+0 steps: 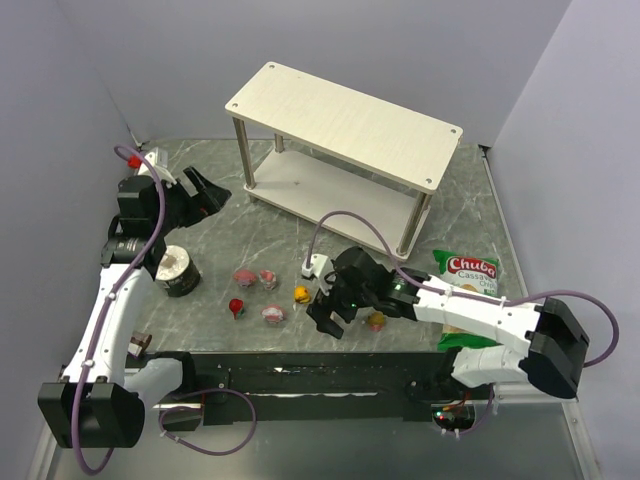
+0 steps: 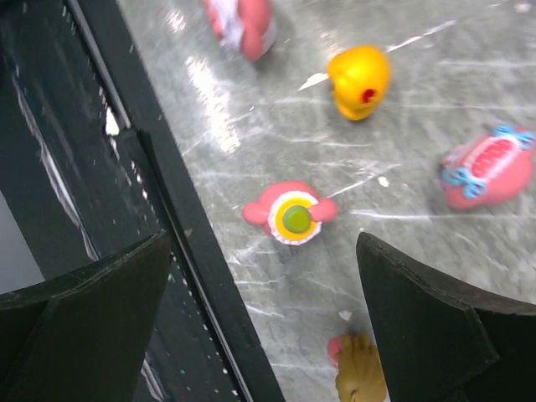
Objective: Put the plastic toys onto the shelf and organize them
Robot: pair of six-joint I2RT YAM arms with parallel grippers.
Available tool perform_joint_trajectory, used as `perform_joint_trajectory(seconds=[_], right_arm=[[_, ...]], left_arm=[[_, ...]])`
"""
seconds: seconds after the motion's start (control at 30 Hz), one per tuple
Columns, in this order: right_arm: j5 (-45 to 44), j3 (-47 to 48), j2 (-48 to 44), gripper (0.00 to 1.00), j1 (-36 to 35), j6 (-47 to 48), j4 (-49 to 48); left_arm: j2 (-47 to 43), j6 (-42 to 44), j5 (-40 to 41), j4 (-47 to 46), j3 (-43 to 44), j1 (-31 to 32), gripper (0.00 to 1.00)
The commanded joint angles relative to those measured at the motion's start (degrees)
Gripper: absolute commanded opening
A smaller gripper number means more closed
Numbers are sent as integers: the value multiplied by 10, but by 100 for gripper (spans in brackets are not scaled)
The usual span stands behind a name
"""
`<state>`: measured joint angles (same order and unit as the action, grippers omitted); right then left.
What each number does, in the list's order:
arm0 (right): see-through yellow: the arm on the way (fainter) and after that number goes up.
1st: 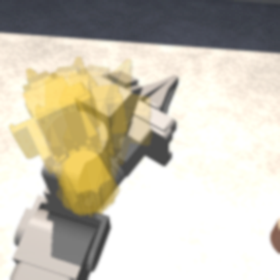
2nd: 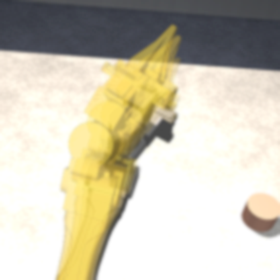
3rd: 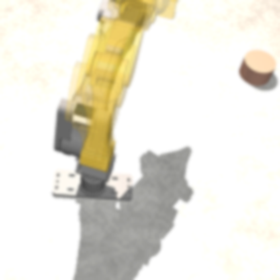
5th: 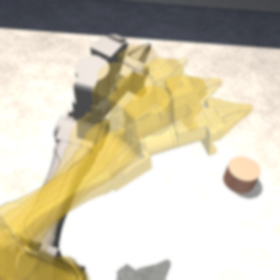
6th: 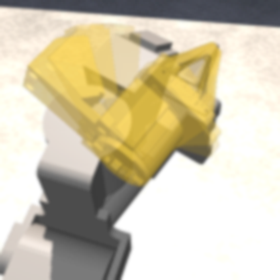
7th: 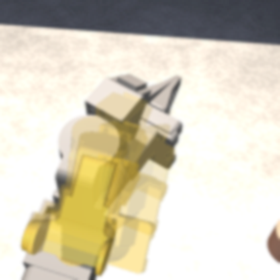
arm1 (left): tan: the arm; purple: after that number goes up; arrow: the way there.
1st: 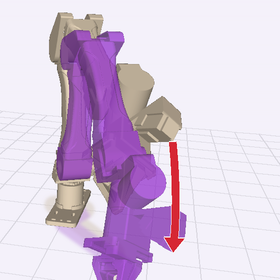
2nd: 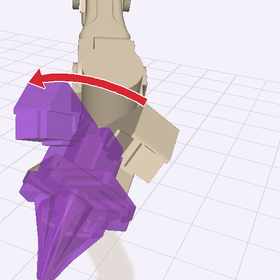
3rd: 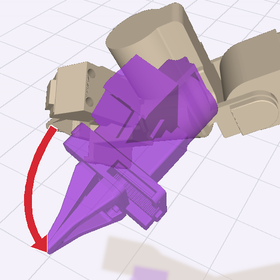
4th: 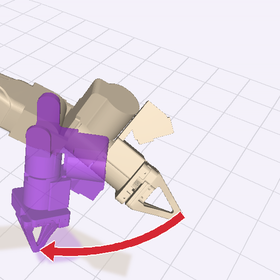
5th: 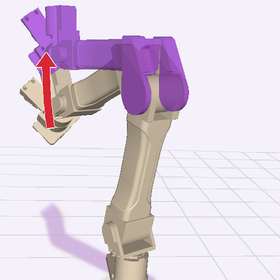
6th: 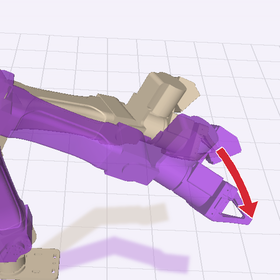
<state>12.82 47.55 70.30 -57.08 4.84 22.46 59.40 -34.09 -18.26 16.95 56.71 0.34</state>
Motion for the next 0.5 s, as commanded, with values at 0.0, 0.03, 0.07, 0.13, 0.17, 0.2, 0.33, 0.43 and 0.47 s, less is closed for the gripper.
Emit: perform_joint_trajectory(seconds=[0.0,0.03,0.07,0.13,0.17,0.2,0.33,0.43,0.47], right_arm=[[46,-7,22,97,3,49,-32],[48,-7,35,96,4,51,-35],[48,-8,42,96,4,58,-36],[41,-1,67,94,4,66,-29],[41,3,76,94,6,70,-27],[43,8,88,94,6,72,-27],[45,18,115,93,8,75,-36],[34,30,137,92,9,77,-36],[30,34,142,91,9,77,-36]], left_arm=[[-20,4,-16,-18,-3,-2,96],[-21,4,-14,-17,-2,-2,96],[-22,3,-15,-15,-3,-2,96],[-22,6,-20,-10,-2,-2,96],[-22,8,-24,-9,-2,-2,96],[-22,11,-27,-5,-2,-2,96],[-21,20,-25,4,-1,-2,96],[-20,26,-24,8,1,-2,96],[-20,28,-23,9,2,-2,96]])
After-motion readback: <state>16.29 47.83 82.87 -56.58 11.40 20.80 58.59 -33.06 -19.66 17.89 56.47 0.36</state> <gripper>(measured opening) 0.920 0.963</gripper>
